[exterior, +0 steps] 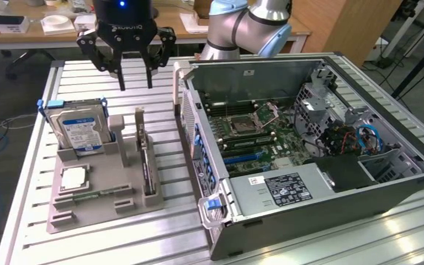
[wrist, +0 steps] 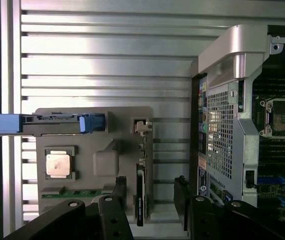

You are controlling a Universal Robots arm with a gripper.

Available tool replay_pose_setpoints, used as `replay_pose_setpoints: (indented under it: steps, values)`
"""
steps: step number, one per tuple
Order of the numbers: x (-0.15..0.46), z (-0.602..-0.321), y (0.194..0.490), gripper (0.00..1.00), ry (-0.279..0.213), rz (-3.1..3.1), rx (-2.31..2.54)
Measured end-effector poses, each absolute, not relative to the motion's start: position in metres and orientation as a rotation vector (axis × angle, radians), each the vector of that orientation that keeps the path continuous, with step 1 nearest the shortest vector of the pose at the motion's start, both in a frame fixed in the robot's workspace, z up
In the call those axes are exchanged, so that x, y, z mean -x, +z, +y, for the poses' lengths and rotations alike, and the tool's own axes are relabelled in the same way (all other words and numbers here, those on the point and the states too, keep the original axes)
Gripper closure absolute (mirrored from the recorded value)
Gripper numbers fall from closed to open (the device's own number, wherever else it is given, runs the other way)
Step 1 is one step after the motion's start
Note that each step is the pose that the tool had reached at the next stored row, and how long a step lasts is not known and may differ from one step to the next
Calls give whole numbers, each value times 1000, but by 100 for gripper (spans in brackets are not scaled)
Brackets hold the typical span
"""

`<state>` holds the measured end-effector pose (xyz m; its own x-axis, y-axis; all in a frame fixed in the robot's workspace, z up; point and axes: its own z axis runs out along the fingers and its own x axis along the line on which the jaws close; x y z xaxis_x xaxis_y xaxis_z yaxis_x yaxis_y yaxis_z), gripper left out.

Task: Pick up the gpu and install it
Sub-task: 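Pick up the gpu and move the gpu toward the slot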

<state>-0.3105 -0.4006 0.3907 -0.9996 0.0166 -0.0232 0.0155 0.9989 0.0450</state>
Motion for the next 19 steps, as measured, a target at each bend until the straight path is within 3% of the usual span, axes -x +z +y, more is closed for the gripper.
replay_pose_setpoints:
  steps: [19]
  values:
    - [311, -409, 383, 49, 2, 3118, -24]
